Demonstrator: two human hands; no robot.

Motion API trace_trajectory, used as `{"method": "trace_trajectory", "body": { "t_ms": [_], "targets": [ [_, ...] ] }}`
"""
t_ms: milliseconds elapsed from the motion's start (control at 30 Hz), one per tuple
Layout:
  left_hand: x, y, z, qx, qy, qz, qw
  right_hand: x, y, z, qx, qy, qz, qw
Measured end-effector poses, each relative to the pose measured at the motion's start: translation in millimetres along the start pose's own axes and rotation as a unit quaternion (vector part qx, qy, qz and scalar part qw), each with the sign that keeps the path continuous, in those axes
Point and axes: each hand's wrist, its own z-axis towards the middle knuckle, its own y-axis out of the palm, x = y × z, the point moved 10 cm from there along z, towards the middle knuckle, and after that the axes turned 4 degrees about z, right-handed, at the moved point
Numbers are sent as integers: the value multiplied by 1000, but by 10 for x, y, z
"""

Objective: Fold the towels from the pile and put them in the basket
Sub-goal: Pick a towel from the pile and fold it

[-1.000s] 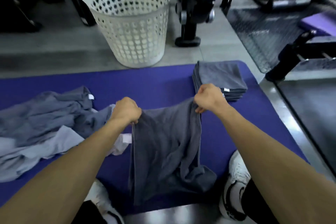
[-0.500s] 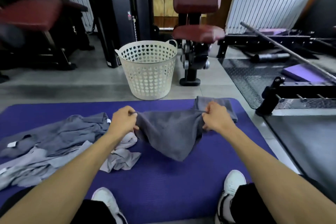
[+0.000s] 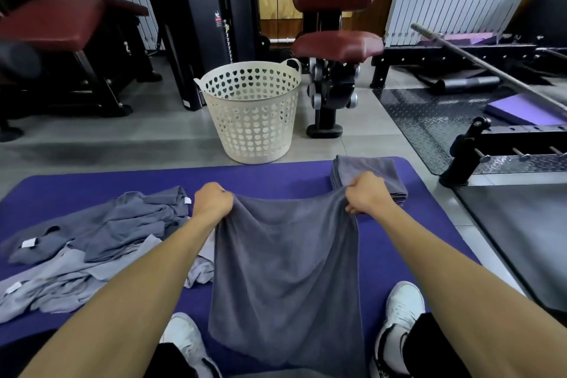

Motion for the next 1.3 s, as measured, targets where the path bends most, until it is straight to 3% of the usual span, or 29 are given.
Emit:
{"method": "trace_trajectory", "body": {
  "t_ms": [167,333,500,633,767,967,1133,1300],
  "targets": [
    [501,-398,265,118,81,-151,978,-412,-294,322,103,-91,92,986],
    [766,-797,314,153,151,-247,945,-673,-512,437,145,-136,194,961],
    [248,-460,330,91,104,-239,961,-283,-171,240,124,-105,194,967],
    [-326,93,81,33,73,-62,995,331,275,-149,87,-47,157,983],
    [-937,501,-213,-44,35,78,995,960,627,-434,22,15,36,999],
    [-1065,723,-476,-44,35,9,998,1234,920,-679,-24,32,-6,999],
    [-1254,1147,-455,-108,14,-1,994,1263,1072,-605,-16,13,44,999],
    [-1412,1473,-422,-136,2,-29,990,1490,1342,-498,-70,22,54,996]
  ]
}}
